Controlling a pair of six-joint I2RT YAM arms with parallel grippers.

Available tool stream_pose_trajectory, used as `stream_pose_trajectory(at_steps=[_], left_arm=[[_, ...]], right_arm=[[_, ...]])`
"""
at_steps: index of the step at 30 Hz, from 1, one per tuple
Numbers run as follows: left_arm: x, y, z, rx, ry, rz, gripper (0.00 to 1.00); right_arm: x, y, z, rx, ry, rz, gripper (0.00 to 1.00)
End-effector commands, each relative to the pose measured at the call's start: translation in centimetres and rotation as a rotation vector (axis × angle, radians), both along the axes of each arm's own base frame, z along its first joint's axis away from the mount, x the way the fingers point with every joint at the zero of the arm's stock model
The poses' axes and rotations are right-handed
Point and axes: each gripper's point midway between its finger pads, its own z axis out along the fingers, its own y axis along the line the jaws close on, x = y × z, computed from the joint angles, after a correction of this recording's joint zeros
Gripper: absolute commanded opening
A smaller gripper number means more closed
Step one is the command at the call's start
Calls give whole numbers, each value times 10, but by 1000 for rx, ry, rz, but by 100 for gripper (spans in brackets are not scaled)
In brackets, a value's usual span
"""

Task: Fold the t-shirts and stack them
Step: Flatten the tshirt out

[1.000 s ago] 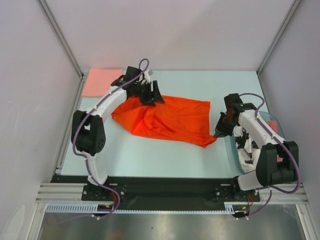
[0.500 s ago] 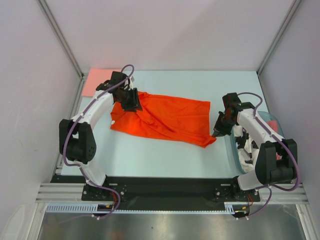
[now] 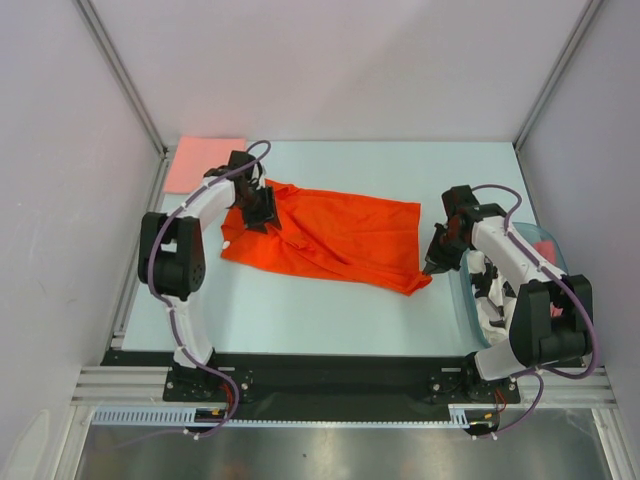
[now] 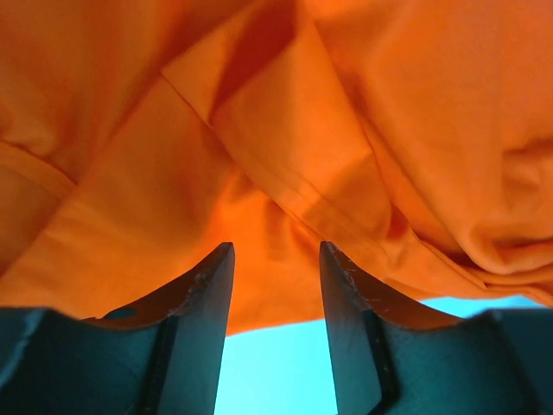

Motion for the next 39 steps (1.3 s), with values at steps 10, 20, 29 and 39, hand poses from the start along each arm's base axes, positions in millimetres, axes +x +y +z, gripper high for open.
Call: stream_pose_trajectory(at_steps=[10,20,29,39], left_arm=[[62,-15,-11,-61,-83,-1,43],[69,-141,47,-336,-155,-156,45],[73,-98,75,-104,-258,-129,74],[108,-53,46,88,-248,106,59]], right_arm=[[9,7,10,-1,-23,7,0],[10,7,5,-4,-7,9,0],[12,8,5,-3,-8,11,0],[11,10,3,5,-1,16,0]])
